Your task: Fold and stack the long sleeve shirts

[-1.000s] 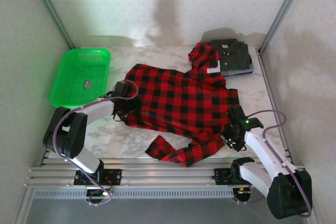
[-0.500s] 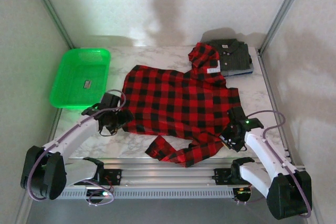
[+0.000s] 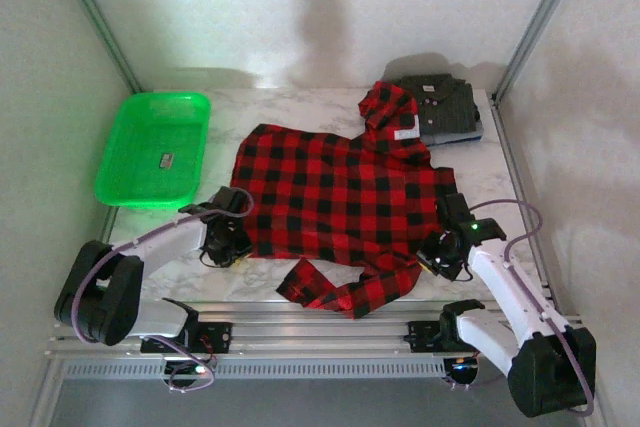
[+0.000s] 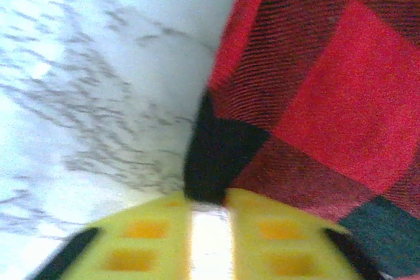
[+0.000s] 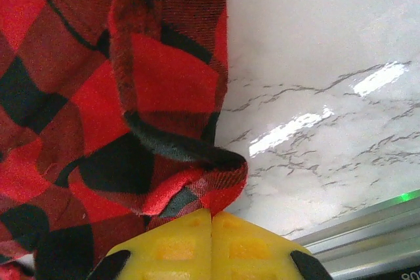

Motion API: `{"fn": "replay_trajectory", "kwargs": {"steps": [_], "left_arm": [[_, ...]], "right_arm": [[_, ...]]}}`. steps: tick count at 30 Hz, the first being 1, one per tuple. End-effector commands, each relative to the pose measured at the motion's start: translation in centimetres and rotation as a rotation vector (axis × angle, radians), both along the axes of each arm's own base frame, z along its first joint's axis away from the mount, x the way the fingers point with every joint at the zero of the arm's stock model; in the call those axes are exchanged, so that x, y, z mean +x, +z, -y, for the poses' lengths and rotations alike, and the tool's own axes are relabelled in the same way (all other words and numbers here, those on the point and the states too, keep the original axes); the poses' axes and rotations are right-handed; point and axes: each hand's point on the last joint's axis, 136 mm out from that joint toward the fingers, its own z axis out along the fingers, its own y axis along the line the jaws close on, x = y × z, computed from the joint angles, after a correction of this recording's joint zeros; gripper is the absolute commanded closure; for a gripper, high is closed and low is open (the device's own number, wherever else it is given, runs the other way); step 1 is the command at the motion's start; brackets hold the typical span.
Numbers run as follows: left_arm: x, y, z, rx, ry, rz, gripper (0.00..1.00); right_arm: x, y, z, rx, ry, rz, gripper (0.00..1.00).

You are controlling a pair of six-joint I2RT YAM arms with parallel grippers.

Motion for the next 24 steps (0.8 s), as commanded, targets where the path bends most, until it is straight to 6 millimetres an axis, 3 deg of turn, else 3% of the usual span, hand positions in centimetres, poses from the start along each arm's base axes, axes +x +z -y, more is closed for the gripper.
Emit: {"fn": "replay_trajectory", "kwargs": {"steps": [1,10,16,24], "left_arm": [[6.2,2.4,1.8,-0.043,-0.017,0.237,0.97],[9.2,8.5,-0.1,0.018,0.003,0.377,1.0],[9.3,9.6,-0.7,0.021,0.016,0.406,1.0],[9.9,8.3,-2.1,0.018,0.035,0.385,1.0]], "right_arm": [[0.8,2.7,-1.1,0.071,0.039,0.079,1.0],[3.2,8.9,-1.9,0.121,0.057,0.278,1.0],[3.9,10.1,-2.0,0.127,0.058,0.283,1.0],[5.5,9.4,-1.0,0.093,0.038,0.252,1.0]]}}
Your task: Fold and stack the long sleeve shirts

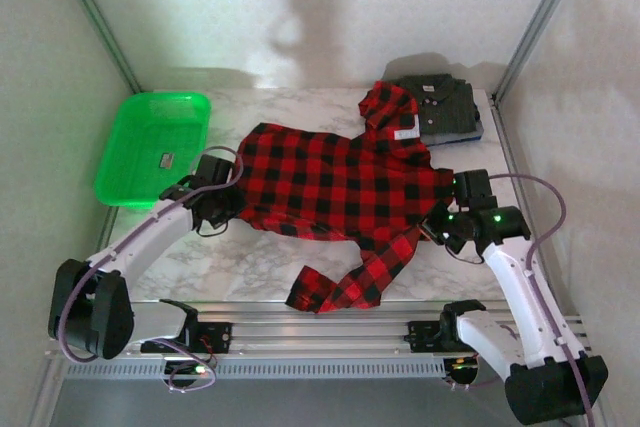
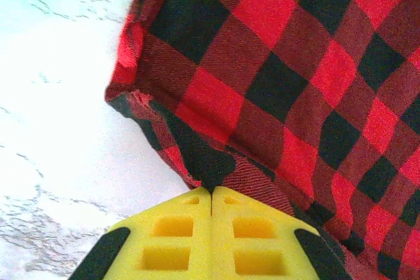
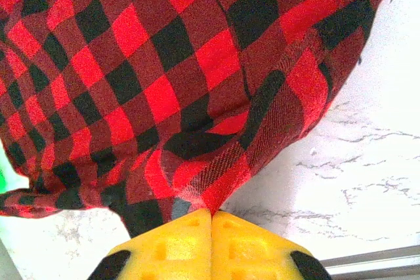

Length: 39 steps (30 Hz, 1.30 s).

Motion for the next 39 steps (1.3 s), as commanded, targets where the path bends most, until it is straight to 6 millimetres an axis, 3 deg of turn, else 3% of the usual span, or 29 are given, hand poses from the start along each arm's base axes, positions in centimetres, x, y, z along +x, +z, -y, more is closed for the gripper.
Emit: {"fn": "replay_trajectory", "kwargs": {"steps": [1,15,25,32,36,39], "left_arm": [[0.4,-0.8,-1.0,0.024,-0.007,-0.018,1.0],[3.7,-2.3,-1.3,0.032,-0.027,-0.041,1.0],[4.2,-3.5,-1.1,0.056,-0.074,-0.099,1.0],[2.8,-2.4,-1.8,0.115,-0.141,-0.104,1.0],[2.1,0.1,-1.0,0.087,-0.183,-0.005,1.0],[0.5,2.3,-0.7,0.06,-0.206,0.061,1.0]], "right_arm": [[1.0,0.2,0.6,-0.024,0.009,0.002,1.0],[5.0,-2.2,2.7,-0.026,-0.021,-0.056,1.0],[6.5,-3.9,3.5,-0.037,-0.009,-0.086,1.0],[6.3,-4.2,3.4,-0.037,0.005,-0.093,1.0],[5.8,-3.1,3.4,-0.041,0.015,-0.074,1.0],[4.7,-2.1,3.8,-0.064,0.015,-0.068,1.0]]}}
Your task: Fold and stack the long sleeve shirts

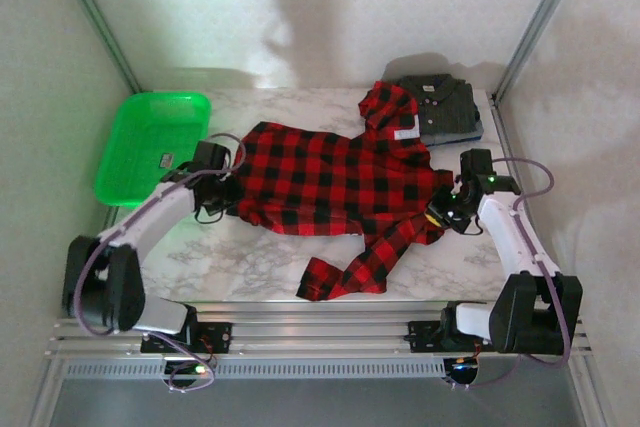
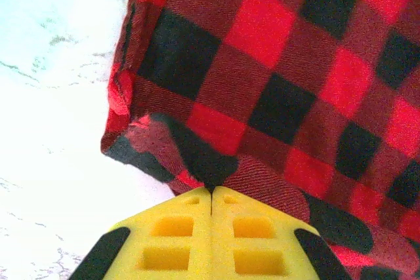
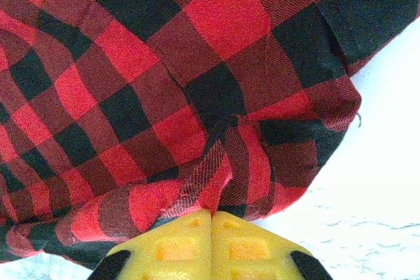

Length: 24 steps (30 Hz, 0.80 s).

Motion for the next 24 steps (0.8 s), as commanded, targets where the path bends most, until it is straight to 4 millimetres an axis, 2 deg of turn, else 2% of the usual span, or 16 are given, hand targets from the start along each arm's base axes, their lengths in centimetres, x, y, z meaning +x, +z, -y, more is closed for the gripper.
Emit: {"fn": "replay_trajectory", "kwargs": {"steps": [1,3,7,9,11,12,13,14,15,18,21,24], "left_arm": [[-2.6,2.4,0.0,-0.012,-0.048,0.063,0.99],[-3.9,2.8,0.0,-0.031,-0.057,0.084,0.97],[-6.6,1.0,0.0,-0.06,-0.052,0.056,0.93],[-6.8,1.7,0.2,-0.07,-0.044,0.09,0.9],[-6.8,1.9,0.3,-0.096,-0.012,0.103,0.79],[-7.0,1.4,0.4,-0.112,0.01,0.082,0.74],[-7.3,0.8,0.4,-0.129,0.038,0.054,0.64],[-8.0,-0.2,0.2,-0.14,0.083,0.014,0.47],[-8.7,-1.2,-0.1,-0.152,0.144,-0.027,0.38],[-10.2,-2.0,0.6,-0.221,0.228,-0.055,0.21],[-11.4,-2.5,1.3,-0.253,0.248,-0.073,0.18],[-12.7,-4.0,2.3,-0.243,0.221,-0.143,0.18]], "right_arm": [[-1.1,2.6,0.8,-0.042,0.004,0.041,1.0],[-2.1,3.1,1.1,-0.061,-0.005,0.041,1.0],[-3.6,3.4,1.2,-0.065,-0.016,0.034,1.0],[-4.4,3.5,1.3,-0.066,-0.021,0.028,1.0],[-5.1,3.4,1.4,-0.076,-0.027,0.013,1.0],[-5.6,3.2,1.6,-0.088,-0.033,-0.005,1.0],[-5.9,3.0,1.8,-0.095,-0.039,-0.016,1.0],[-6.3,2.8,1.8,-0.093,-0.042,-0.024,1.0],[-6.7,2.5,1.7,-0.089,-0.045,-0.029,1.0],[-7.4,2.0,1.8,-0.089,-0.059,-0.03,1.0],[-7.7,1.5,1.8,-0.093,-0.056,-0.041,1.0],[-7.9,1.2,1.9,-0.104,-0.046,-0.056,1.0]]}}
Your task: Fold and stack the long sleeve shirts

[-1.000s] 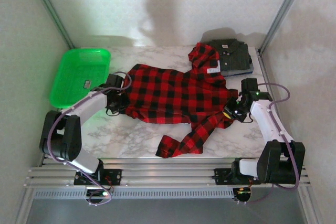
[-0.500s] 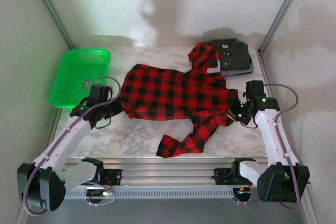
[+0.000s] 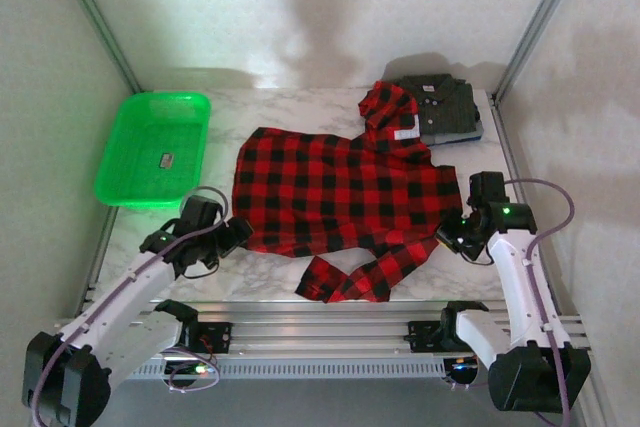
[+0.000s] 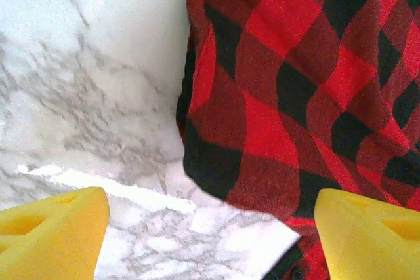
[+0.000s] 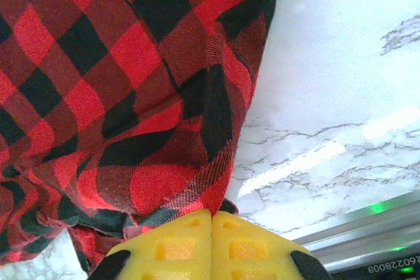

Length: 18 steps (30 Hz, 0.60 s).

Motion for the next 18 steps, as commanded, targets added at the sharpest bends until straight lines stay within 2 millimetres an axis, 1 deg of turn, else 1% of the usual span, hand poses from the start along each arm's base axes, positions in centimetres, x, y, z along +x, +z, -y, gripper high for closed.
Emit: {"fn": "replay_trajectory", "kwargs": {"steps": [1,3,6,9,11,14,16,18], "left_arm": [[-1.6,-1.8,1.0,-0.028,0.033,-0.1,0.18],[-1.6,-2.1,2.0,-0.03,0.009,-0.106,0.21],[-0.5,-2.1,3.8,-0.082,0.002,-0.082,0.23],[0.4,-2.1,4.4,-0.131,0.046,-0.066,0.26],[0.9,-2.1,4.3,-0.136,0.08,-0.053,0.29],[1.6,-2.5,3.9,-0.134,0.134,-0.029,0.37],[2.1,-3.1,3.7,-0.144,0.164,-0.017,0.45],[2.4,-3.6,3.4,-0.123,0.173,-0.022,0.57]], "right_arm": [[-0.8,-0.6,0.6,-0.028,-0.011,-0.039,1.0],[-0.8,-0.7,0.6,-0.029,-0.002,-0.042,1.0],[-1.1,-1.0,0.5,-0.029,0.004,-0.048,1.0],[-1.4,-1.2,0.5,-0.028,0.012,-0.052,1.0],[-1.6,-1.3,0.5,-0.029,0.014,-0.052,1.0],[-1.7,-1.1,0.4,-0.021,0.016,-0.043,1.0],[-1.7,-1.1,0.3,-0.02,0.017,-0.043,1.0],[-1.7,-1.1,0.3,-0.018,0.019,-0.045,1.0]]}}
